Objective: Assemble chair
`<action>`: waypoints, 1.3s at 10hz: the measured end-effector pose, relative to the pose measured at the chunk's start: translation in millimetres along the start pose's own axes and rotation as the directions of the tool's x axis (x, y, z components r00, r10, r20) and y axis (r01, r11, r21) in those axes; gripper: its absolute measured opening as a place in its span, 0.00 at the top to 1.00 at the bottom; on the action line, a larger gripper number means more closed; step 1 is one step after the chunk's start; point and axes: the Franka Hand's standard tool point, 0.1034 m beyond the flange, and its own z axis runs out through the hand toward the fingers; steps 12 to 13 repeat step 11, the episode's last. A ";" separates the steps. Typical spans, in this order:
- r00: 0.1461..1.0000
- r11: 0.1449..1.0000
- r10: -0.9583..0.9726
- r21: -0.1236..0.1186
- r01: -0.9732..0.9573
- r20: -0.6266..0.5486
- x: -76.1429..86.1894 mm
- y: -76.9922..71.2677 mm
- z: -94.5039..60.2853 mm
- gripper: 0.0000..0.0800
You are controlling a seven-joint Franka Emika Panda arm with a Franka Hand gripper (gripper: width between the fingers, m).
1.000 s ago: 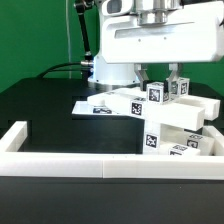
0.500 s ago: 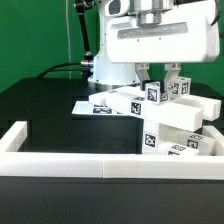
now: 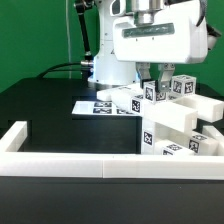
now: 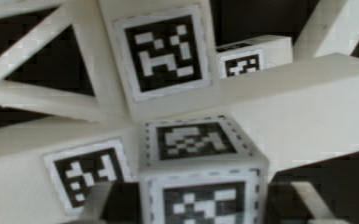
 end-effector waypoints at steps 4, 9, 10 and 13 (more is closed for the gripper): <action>1.000 1.000 -0.016 -0.003 0.016 0.006 -4.5 -3.2 0.3 0.21; 1.000 1.000 -0.017 -0.005 0.017 0.006 -4.8 -2.9 1.1 0.19; 1.000 1.000 -0.017 -0.005 0.017 0.006 -4.8 -2.9 1.3 0.19; 1.000 1.000 -0.017 -0.005 0.017 0.006 -4.8 -2.7 1.5 0.19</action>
Offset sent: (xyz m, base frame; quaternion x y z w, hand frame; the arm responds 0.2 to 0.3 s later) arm 0.0035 0.0000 0.0007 0.0115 -0.0086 0.0033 0.9999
